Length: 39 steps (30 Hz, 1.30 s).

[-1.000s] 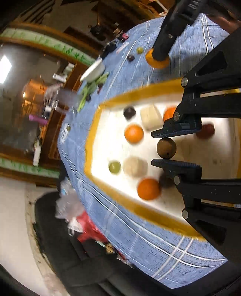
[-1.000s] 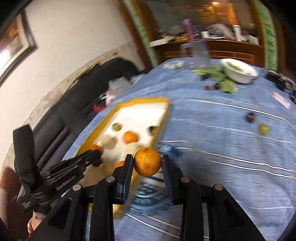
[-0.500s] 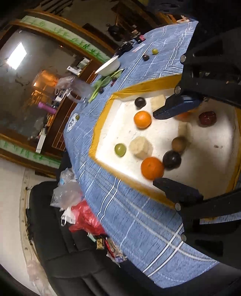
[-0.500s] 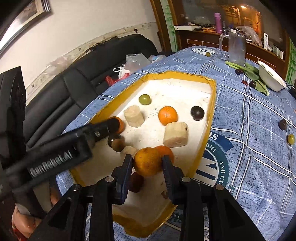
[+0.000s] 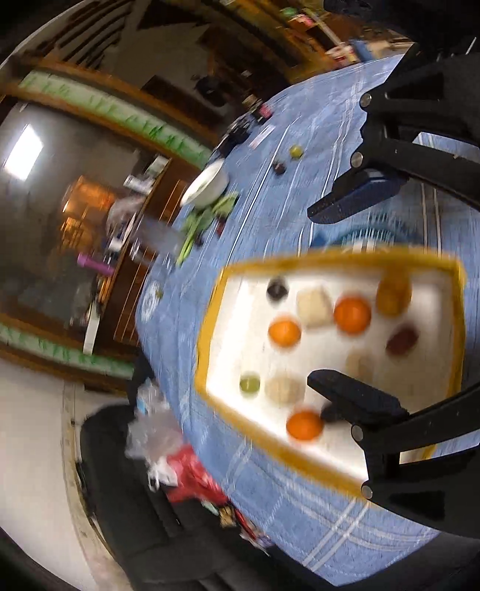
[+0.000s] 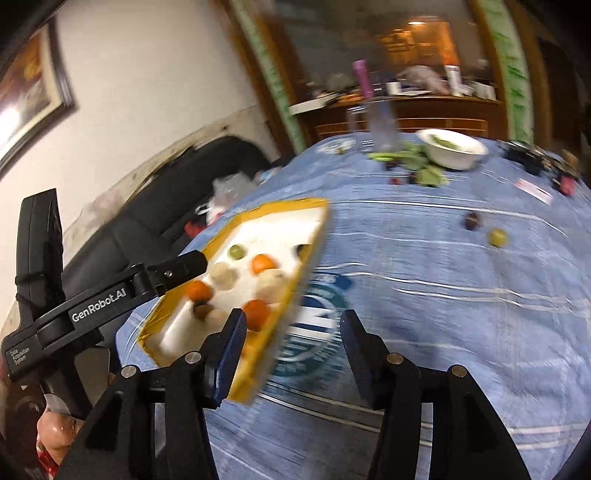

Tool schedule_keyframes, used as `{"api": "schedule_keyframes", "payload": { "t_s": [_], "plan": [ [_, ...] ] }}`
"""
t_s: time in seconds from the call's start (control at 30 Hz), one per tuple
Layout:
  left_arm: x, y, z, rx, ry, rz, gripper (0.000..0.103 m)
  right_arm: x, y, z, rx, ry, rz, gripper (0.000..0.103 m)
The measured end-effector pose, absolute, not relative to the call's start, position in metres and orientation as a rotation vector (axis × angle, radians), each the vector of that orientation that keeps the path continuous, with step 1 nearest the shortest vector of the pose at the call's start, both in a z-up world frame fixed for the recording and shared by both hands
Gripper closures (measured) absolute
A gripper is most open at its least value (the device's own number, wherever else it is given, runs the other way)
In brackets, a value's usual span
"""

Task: Organize fruits
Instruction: 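Pull both open tools back from the tray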

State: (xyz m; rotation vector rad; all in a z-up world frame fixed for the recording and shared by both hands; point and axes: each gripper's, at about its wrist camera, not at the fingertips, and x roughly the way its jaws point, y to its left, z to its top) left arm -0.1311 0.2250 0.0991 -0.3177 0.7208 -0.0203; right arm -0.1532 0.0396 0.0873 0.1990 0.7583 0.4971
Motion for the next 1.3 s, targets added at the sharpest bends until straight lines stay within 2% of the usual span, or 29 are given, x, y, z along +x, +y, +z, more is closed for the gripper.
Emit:
{"api": "schedule_keyframes", "payload": {
  "t_s": [0.1, 0.23, 0.53, 0.8, 1.3],
  "plan": [
    [-0.129, 0.19, 0.103, -0.28, 0.729, -0.08, 0.022, -0.159, 0.002, 0.09, 0.238, 0.742, 0.418, 0.046],
    [-0.131, 0.139, 0.103, -0.185, 0.751, -0.159, 0.02, -0.171, -0.043, 0.093, 0.286, 0.704, 0.324, 0.037],
    [-0.142, 0.08, 0.105, -0.033, 0.735, -0.194, 0.02, -0.184, -0.098, 0.077, 0.364, 0.705, 0.222, 0.037],
    [-0.144, 0.081, 0.103, -0.024, 0.725, -0.198, 0.019, -0.186, -0.104, 0.073, 0.387, 0.696, 0.183, 0.037],
    [-0.159, 0.135, 0.111, -0.102, 0.627, -0.12, 0.017, -0.186, -0.064, 0.08, 0.282, 0.702, 0.135, 0.034]
  ]
}}
